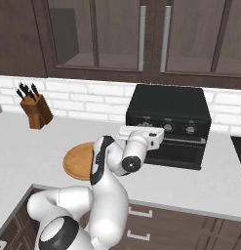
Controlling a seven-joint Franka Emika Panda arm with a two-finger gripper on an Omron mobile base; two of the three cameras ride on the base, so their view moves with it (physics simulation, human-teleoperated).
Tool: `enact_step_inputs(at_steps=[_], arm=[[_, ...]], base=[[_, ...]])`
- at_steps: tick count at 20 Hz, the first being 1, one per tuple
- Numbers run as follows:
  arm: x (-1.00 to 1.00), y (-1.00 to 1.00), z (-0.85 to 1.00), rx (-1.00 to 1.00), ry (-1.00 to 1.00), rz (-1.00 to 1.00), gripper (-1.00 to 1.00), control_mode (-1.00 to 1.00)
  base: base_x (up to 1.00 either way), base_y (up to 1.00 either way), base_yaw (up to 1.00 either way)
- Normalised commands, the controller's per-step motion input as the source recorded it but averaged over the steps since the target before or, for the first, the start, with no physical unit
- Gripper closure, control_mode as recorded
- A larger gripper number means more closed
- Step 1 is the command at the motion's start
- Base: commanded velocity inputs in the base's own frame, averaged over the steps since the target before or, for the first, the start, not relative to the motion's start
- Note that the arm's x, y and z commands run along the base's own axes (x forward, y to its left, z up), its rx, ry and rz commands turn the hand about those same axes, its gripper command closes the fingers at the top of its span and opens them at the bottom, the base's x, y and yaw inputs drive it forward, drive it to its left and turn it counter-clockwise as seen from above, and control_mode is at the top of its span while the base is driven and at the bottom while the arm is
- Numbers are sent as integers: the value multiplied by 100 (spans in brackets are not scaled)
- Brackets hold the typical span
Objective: Pick up the kebab skewer and baguette bread, and place them inside the toaster oven. Close the toaster oven door and start by setting the timer.
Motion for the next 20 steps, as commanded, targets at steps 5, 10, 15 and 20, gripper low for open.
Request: enact_step_inputs(at_steps=[5,10,15,20], arm=[[-2,0,5,0,0,0,100,-100],[0,0,10,0,0,0,100,-100],[0,0,10,0,0,0,100,-100],[0,0,9,4,0,0,100,-100]], base=[[0,0,0],[0,0,0],[0,0,0],[0,0,0]])
